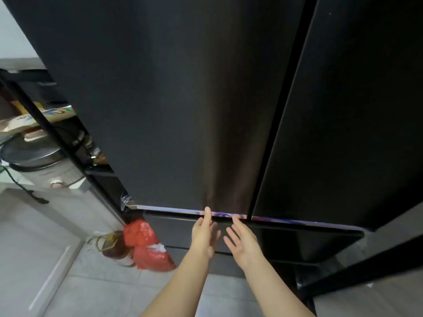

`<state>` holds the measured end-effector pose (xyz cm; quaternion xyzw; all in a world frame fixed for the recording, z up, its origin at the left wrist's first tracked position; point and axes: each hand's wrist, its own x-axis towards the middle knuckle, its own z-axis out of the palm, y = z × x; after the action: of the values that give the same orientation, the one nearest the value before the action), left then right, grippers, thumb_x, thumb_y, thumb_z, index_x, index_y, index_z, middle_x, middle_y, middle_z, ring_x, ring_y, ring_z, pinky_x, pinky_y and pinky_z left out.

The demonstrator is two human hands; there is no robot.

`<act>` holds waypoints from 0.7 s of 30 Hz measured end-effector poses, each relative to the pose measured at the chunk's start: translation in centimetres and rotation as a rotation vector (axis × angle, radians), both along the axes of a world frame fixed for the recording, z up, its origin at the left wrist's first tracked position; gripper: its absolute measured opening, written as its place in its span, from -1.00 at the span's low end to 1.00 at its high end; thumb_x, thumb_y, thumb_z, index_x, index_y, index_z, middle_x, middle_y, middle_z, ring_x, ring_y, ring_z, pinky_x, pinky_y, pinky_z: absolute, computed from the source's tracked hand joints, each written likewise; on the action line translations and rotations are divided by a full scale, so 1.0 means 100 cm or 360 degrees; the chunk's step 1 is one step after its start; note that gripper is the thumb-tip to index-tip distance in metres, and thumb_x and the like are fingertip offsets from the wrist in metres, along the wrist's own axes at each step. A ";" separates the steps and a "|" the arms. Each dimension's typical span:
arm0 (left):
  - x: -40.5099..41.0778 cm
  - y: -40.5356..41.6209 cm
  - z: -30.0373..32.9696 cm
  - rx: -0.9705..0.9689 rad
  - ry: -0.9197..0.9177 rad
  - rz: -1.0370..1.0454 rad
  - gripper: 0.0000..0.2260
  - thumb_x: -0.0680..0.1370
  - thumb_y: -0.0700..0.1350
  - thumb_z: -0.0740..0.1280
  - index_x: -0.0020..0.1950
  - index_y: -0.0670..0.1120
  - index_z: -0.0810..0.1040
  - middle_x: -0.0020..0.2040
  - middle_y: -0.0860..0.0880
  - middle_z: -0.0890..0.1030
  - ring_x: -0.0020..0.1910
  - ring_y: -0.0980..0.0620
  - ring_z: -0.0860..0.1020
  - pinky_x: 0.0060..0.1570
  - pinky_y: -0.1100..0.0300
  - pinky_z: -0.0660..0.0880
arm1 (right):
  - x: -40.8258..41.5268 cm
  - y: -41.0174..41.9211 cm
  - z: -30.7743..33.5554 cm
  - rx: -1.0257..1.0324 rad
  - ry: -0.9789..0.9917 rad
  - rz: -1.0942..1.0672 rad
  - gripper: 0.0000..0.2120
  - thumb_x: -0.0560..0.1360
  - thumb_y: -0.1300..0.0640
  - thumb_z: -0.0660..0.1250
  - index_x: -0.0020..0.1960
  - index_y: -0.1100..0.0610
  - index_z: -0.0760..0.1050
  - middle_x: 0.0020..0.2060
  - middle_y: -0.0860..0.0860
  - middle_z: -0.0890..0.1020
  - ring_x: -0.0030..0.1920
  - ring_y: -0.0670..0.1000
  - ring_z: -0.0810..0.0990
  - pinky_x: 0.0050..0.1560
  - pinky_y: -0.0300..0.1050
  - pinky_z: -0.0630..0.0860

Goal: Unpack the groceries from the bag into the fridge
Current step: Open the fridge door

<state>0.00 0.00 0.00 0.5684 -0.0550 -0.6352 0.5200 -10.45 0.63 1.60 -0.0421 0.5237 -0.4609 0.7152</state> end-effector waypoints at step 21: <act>0.005 -0.010 0.013 -0.0178 0.0575 0.0195 -0.53 0.48 0.11 0.34 0.14 -0.29 0.57 0.12 -0.22 0.62 0.14 -0.08 0.60 0.17 0.11 0.49 | 0.003 -0.016 -0.002 -0.0159 -0.0156 0.0038 -0.25 0.36 -0.14 0.41 0.45 0.08 0.23 0.30 0.04 0.48 0.30 0.02 0.46 0.35 0.05 0.34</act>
<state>0.54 -0.98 1.30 0.4177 0.0388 -0.6901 0.5897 -10.13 -0.96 1.36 -0.0615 0.4639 -0.4794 0.7424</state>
